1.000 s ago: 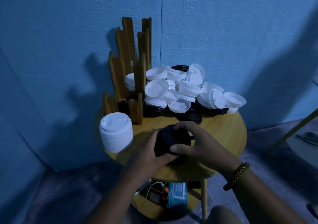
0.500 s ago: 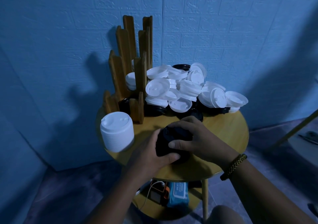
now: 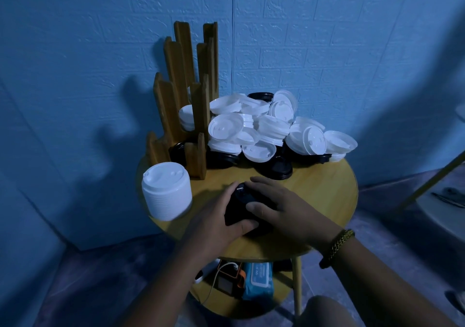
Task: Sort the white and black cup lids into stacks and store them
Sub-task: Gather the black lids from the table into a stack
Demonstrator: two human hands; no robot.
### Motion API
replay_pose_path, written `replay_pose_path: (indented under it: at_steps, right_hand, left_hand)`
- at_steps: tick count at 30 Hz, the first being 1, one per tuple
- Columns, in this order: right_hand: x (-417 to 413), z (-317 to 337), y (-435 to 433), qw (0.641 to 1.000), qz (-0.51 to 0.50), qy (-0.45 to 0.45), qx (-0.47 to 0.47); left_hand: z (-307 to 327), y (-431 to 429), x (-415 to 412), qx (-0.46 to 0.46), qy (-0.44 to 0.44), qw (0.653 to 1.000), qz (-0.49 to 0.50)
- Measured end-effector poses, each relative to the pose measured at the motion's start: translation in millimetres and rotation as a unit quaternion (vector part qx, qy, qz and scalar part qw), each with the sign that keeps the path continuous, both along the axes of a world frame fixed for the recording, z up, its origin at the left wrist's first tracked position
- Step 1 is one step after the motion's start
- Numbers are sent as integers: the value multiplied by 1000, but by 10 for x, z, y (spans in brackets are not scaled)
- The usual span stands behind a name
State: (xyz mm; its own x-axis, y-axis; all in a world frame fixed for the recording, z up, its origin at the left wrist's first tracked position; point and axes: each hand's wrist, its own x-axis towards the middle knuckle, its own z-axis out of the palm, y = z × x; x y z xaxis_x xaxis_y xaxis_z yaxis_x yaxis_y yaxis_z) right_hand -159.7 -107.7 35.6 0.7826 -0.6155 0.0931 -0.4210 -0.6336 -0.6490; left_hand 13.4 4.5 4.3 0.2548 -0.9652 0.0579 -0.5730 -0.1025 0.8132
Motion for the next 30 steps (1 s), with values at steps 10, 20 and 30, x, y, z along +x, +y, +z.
replay_pose_path:
  at_steps: [10,20,30]
  right_hand:
    - [-41,-42,-58,1000,-9,-6,-24]
    - [25,-148,34,991,-75,-98,43]
    - [-101,-97,-59,975,-67,-156,142]
  left_hand:
    - [78,-138,-29,10,-5,1000,-17]
    - [57,-113,-3,-2,26,1000,0]
    - [72,-108,5,-5,22,1000,-3]
